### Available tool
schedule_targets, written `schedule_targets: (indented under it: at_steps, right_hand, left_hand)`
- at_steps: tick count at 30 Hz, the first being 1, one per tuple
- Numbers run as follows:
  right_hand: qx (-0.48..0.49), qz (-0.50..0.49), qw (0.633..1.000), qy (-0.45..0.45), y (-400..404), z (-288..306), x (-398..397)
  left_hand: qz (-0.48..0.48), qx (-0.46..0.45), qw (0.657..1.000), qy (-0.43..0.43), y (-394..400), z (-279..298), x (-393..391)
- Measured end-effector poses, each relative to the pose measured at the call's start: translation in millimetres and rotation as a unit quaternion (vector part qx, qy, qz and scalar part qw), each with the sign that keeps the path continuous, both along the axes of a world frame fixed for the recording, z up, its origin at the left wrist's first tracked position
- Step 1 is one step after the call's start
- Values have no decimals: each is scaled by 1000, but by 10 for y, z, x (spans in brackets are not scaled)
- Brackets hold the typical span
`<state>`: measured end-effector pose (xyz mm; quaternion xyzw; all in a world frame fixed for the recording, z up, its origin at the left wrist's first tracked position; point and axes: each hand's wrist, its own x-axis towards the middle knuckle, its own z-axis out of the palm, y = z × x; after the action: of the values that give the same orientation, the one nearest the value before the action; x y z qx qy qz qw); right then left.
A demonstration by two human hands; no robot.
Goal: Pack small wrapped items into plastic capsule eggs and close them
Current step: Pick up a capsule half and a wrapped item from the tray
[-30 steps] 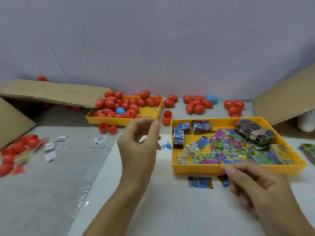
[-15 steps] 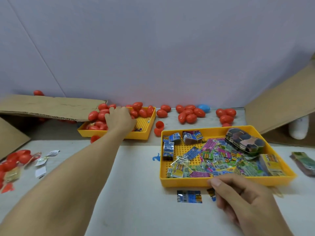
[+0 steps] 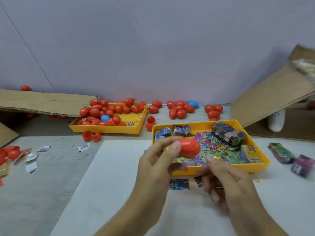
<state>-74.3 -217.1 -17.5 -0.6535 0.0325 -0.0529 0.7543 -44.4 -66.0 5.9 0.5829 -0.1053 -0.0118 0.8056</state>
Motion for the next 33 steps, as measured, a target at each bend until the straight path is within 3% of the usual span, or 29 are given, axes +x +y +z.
schedule_targets:
  at_steps: [3, 7, 10, 23, 33]
  right_hand:
    - [-10, 8, 1000, -1, 11, 19, -26]
    - [-43, 23, 999, -17, 6, 29, -50]
    - [-47, 40, 998, -22, -9, 24, -58]
    - [12, 49, 999, 1, -81, -23, -8]
    - [-20, 46, 996, -78, -94, -36, -78]
  left_hand:
    - [45, -2, 998, 40, -132, -234, -263]
    - [45, 75, 995, -50, -131, -288, -314]
    - [34, 117, 991, -54, -49, -283, -270]
    - [-57, 85, 994, -30, -19, -298, -202]
    - [-11, -7, 998, 67, -25, -290, -189]
